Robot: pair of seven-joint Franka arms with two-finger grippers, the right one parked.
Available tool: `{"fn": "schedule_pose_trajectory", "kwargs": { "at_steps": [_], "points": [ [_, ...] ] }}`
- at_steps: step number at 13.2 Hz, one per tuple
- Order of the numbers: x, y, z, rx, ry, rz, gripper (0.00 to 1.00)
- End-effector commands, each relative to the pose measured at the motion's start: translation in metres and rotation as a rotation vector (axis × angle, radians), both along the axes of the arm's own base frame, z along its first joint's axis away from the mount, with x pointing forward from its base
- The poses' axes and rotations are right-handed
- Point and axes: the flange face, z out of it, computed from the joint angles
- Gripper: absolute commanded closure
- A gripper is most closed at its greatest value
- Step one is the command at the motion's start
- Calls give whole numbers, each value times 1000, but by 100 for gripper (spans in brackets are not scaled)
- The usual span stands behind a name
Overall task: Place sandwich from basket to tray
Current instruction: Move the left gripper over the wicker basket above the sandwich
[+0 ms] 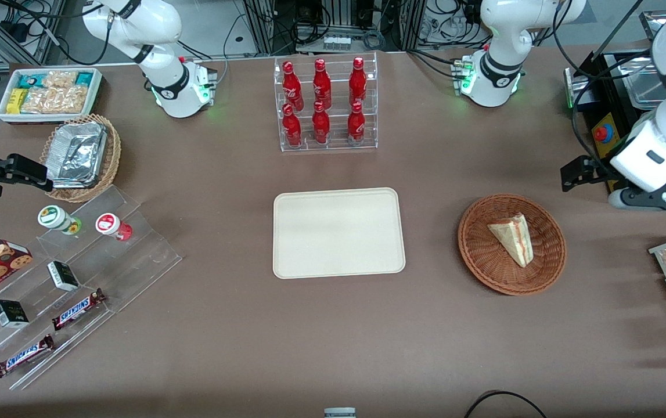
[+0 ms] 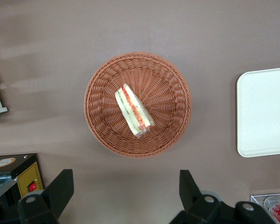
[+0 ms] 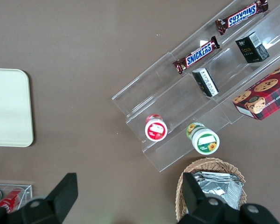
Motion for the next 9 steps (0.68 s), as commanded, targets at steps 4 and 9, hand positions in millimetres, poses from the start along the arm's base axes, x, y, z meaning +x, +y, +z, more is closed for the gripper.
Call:
{"fn": "schedule_pose_trajectory", "kwargs": {
  "at_steps": [4, 9],
  "points": [
    [18, -5, -62, 2, -18, 119, 0],
    [20, -8, -119, 7, -49, 284, 0]
  ]
}}
